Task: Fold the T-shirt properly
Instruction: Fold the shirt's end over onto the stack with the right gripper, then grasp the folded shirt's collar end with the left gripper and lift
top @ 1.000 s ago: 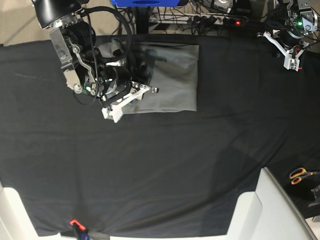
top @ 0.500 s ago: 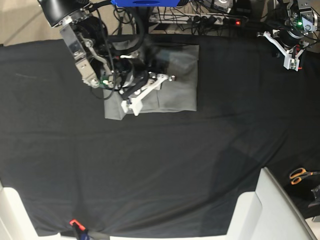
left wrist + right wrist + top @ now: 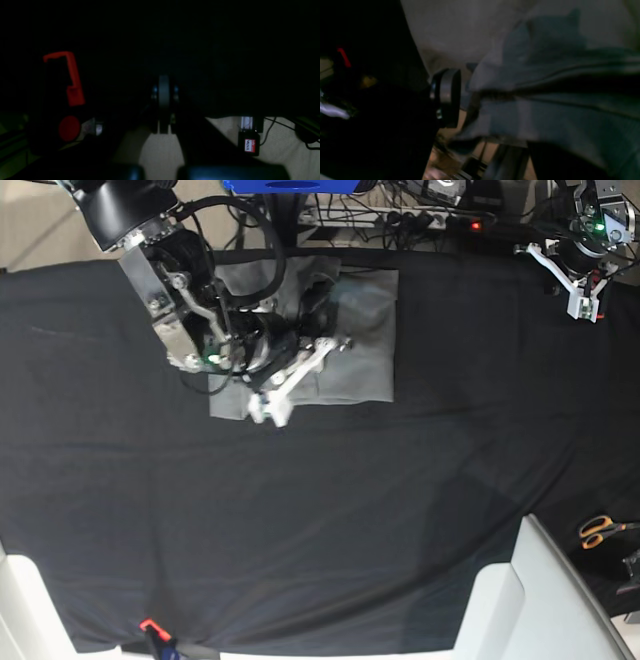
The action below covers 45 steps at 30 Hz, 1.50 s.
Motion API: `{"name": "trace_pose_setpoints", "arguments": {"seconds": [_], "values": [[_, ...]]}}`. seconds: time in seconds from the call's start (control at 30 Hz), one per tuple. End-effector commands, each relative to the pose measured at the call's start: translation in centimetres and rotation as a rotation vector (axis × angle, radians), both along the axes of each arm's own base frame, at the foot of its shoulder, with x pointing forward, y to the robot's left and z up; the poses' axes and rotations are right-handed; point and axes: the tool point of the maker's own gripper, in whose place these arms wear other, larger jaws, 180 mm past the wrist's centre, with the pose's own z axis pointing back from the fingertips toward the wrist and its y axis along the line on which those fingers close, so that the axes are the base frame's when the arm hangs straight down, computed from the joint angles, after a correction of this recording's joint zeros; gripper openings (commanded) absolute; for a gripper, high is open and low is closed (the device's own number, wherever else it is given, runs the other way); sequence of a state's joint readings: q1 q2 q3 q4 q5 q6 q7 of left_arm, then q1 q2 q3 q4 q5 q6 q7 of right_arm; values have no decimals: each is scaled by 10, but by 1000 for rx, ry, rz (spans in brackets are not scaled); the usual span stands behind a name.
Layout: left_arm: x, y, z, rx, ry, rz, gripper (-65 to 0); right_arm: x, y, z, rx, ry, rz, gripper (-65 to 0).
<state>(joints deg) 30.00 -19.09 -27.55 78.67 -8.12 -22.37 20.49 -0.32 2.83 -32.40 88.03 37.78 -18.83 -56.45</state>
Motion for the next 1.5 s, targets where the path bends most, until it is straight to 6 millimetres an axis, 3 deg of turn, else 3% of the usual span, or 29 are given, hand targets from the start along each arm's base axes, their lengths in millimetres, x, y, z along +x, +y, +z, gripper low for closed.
{"name": "trace_pose_setpoints", "arguments": {"seconds": [0.0,0.17,0.47,0.73,0.83,1.0,1.2,1.4,1.47], "values": [[6,7,8,20,-24,-5,-650,9,14,13,42,-43,46,-386],[6,7,8,20,-24,-5,-650,7,41,23,66,-136,257,-386],[6,7,8,20,-25,-6,-650,0,82,46,131,-211,418,-386],[5,9,9,23,-26,0,-650,-2,72,51,115,-195,454,-386],[6,8,9,23,-27,-2,-650,9,61,70,148,-236,382,-386],[15,-5,14,5,-54,-22,-650,45,-3,86,129,-274,110,-386],[27,-67,26,-45,50,-229,-650,61,-80,73,31,-262,-65,-386],[49,-122,31,-142,68,-394,-645,46,-103,58,1,-234,-88,-386],[54,-135,28,-204,52,-376,-444,42,-106,55,-10,-244,-55,-386]]}}
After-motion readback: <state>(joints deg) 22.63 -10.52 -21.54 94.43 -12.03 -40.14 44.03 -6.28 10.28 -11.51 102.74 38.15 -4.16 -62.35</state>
